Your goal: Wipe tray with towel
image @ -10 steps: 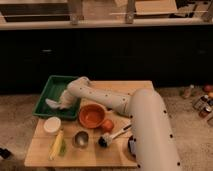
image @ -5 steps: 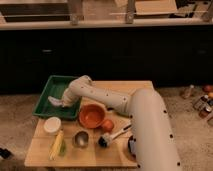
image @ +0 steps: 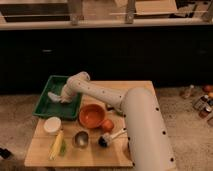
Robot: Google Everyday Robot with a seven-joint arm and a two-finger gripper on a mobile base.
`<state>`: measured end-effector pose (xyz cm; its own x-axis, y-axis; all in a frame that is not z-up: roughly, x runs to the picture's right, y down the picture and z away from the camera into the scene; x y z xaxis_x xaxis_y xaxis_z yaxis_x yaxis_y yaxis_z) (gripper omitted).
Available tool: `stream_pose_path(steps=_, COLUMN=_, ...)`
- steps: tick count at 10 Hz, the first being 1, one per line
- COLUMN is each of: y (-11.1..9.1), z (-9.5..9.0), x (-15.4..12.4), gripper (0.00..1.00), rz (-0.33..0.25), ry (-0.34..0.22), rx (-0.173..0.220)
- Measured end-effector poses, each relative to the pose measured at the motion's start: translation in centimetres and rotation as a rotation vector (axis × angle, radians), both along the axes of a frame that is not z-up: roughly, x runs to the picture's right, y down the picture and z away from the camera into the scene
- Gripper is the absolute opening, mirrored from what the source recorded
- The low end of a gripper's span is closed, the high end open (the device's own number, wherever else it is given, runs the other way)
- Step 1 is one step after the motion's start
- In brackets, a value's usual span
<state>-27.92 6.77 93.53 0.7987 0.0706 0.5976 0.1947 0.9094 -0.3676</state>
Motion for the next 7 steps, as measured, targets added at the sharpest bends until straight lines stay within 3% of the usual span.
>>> stream_pose_path(steps=3, y=0.5, z=-0.5, x=-2.2, gripper=0.0, rz=-0.028, ry=-0.062, rx=-0.013)
stream_pose_path(steps=7, y=3.1, z=-2.9, x=-2.9, gripper=0.0, rz=-0.08, ry=-0.148, rx=-0.037)
